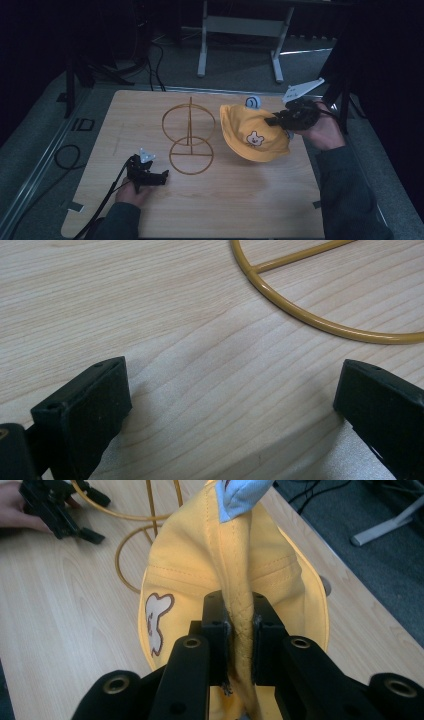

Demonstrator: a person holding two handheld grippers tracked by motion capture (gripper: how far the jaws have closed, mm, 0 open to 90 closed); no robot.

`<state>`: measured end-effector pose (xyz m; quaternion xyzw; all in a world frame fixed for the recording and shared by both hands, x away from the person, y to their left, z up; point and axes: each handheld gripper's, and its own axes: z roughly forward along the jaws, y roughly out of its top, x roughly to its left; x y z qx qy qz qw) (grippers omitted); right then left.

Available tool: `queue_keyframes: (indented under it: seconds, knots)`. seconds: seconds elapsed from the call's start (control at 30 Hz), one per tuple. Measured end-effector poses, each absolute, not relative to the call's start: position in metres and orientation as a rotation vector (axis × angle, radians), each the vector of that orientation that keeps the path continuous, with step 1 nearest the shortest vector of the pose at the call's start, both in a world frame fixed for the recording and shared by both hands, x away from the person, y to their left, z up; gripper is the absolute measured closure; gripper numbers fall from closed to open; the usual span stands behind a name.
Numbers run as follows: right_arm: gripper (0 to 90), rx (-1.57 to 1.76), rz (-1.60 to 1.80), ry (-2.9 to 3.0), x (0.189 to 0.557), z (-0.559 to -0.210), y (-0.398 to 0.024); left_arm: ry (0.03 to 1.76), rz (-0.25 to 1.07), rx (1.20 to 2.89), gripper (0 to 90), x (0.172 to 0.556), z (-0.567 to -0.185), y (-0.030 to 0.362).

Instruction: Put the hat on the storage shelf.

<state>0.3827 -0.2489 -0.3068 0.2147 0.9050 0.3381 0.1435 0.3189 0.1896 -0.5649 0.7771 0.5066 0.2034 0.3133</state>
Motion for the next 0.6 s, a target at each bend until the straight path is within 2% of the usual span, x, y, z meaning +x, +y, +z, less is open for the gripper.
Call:
queue_keyframes:
  seconds: [0.6]
  knots:
    - [80.9, 0.576, 1.110, 2.567, 0.381, -0.294, -0.247, 1.334, 0.536, 2.053, 1.9, 0.319, -0.565, 0.190]
